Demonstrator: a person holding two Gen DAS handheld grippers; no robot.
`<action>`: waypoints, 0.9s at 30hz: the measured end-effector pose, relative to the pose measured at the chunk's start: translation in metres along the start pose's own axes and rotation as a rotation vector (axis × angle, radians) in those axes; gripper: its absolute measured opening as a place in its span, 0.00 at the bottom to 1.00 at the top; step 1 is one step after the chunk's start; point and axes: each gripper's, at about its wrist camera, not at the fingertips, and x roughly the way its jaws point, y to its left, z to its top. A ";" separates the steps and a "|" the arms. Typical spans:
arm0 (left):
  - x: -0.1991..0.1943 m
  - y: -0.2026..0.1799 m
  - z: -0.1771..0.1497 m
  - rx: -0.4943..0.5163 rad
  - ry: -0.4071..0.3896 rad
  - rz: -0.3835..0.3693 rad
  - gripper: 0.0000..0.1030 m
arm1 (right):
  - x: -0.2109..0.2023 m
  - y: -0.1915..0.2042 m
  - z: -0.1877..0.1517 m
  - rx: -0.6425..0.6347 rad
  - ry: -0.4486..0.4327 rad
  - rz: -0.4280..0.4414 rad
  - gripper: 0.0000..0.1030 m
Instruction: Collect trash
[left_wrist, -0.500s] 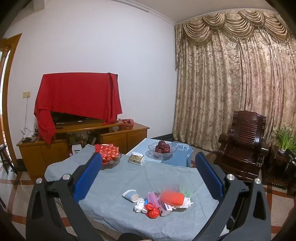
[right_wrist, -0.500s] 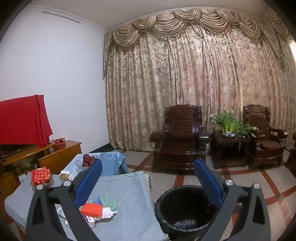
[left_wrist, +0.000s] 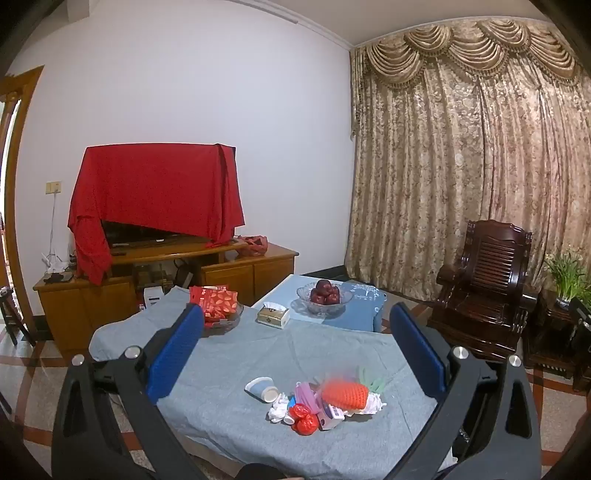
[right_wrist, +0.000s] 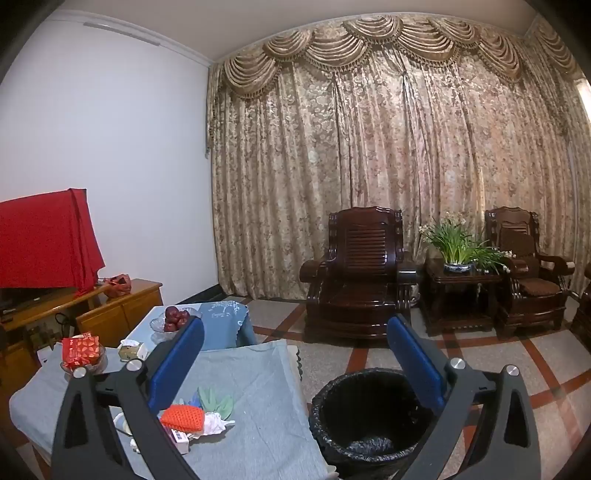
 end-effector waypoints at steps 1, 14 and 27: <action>0.000 0.000 0.000 0.001 0.001 0.000 0.95 | 0.000 0.000 0.000 0.000 0.000 0.000 0.94; 0.002 0.004 -0.009 0.001 0.003 0.000 0.95 | 0.001 0.001 -0.003 0.003 0.001 0.000 0.94; 0.002 0.004 -0.008 0.001 0.005 0.000 0.95 | 0.002 -0.005 -0.007 0.004 0.004 0.002 0.94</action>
